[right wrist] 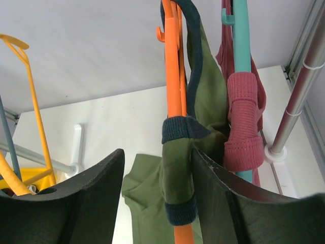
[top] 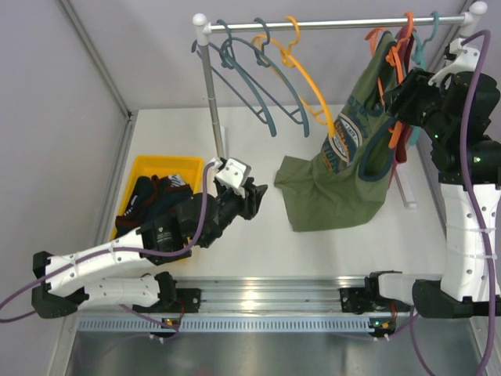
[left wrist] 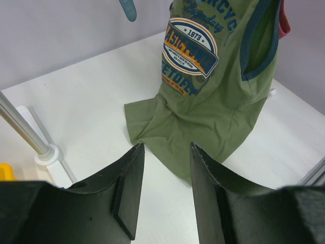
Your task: Place the tank top on the hanger
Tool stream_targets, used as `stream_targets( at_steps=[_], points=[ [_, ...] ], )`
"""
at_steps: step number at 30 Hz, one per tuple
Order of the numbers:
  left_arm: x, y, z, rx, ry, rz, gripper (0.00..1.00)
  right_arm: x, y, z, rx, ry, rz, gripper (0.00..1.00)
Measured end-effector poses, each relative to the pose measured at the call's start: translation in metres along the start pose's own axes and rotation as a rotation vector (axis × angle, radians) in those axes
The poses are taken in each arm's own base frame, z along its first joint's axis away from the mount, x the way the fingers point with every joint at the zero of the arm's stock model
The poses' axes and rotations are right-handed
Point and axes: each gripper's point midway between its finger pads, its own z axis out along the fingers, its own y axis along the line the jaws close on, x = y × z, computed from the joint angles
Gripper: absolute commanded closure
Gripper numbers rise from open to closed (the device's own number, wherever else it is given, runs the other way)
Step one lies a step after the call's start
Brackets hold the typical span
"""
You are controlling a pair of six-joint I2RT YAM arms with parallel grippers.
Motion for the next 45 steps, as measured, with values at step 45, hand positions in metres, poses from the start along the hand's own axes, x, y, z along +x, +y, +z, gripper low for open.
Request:
stream_targets(
  at_steps=[45],
  points=[
    [0.002, 0.000, 0.002, -0.007, 0.005, 0.001, 0.54, -0.010, 0.000, -0.042, 0.011, -0.034, -0.002, 0.43]
  ],
)
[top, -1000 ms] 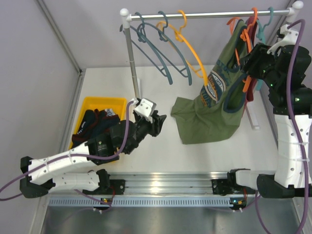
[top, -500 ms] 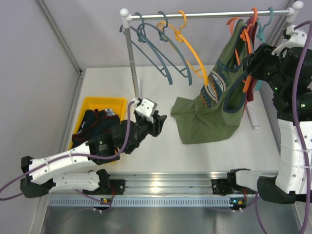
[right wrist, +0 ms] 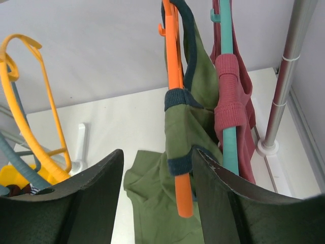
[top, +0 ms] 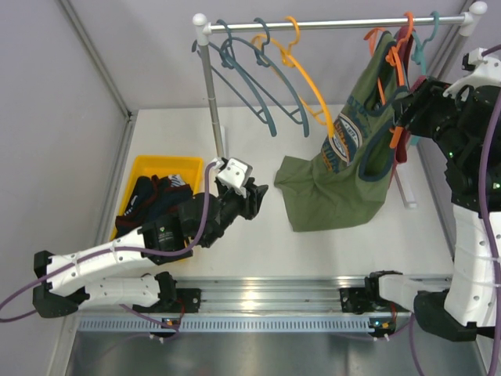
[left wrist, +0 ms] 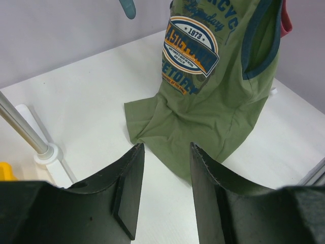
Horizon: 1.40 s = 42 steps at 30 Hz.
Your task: Place the tank top on the hanger
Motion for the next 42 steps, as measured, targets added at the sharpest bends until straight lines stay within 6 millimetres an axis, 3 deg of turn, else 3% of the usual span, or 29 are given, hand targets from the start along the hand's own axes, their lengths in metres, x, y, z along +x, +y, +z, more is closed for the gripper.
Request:
stream_targets(
  at_steps=[8, 12, 16, 21, 29, 33, 36, 39, 42],
  points=[
    [0.000, 0.001, 0.000, -0.007, -0.001, -0.017, 0.54, 0.000, 0.012, -0.044, -0.078, -0.032, 0.008, 0.44],
    [0.000, 0.001, 0.000, -0.009, 0.001, -0.029, 0.54, 0.018, 0.021, -0.059, -0.143, 0.004, 0.031, 0.46],
    [0.003, 0.004, -0.004, -0.017, 0.007, -0.045, 0.54, 0.045, 0.032, -0.060, -0.204, 0.077, 0.053, 0.46],
    [0.009, 0.011, -0.010, -0.040, 0.019, -0.065, 0.54, 0.104, 0.073, -0.063, -0.339, 0.240, 0.034, 0.48],
    [0.023, 0.025, -0.016, -0.107, 0.054, -0.102, 0.53, 0.220, 0.123, -0.079, -0.422, 0.418, -0.070, 0.45],
    [0.043, 0.033, -0.017, -0.156, 0.090, -0.114, 0.53, 0.291, 0.124, -0.087, -0.426, 0.471, -0.104, 0.40],
    [0.066, 0.039, -0.019, -0.191, 0.136, -0.109, 0.53, 0.333, 0.118, -0.086, -0.418, 0.497, -0.120, 0.36],
    [0.090, 0.045, -0.020, -0.225, 0.180, -0.112, 0.53, 0.355, 0.113, -0.082, -0.421, 0.486, -0.106, 0.28],
    [0.108, 0.050, -0.022, -0.255, 0.223, -0.108, 0.53, 0.359, 0.113, -0.081, -0.441, 0.463, -0.084, 0.25]
  ],
)
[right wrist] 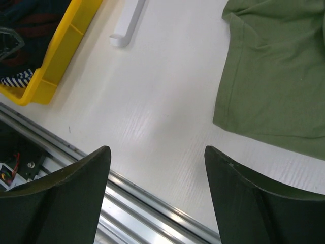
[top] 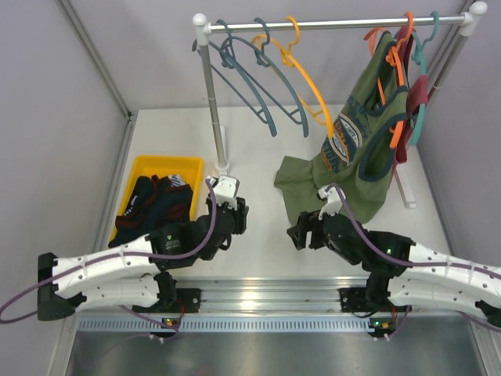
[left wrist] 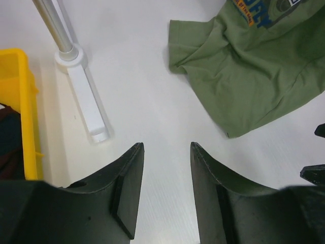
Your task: Place the tank top on the hanger
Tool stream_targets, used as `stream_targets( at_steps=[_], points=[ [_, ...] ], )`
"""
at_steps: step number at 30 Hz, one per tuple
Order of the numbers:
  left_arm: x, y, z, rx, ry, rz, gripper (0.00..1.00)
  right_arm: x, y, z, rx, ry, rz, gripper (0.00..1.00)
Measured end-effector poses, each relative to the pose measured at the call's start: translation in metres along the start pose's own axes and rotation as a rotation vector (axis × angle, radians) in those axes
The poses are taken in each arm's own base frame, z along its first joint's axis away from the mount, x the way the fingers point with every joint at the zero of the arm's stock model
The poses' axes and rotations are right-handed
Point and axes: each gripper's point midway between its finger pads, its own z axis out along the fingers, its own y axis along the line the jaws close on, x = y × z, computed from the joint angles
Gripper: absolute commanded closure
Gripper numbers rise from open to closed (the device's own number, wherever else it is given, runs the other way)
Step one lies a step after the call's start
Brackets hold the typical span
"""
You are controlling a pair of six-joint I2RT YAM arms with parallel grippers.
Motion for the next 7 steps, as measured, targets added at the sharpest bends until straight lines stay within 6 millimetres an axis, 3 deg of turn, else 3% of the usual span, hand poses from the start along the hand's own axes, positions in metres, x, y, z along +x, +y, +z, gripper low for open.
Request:
stream_targets(
  at_steps=[7],
  points=[
    [0.0123, 0.0027, 0.0029, -0.030, 0.031, -0.029, 0.53, -0.0083, 0.0110, 0.0057, -0.039, -0.038, -0.004, 0.21]
  ],
)
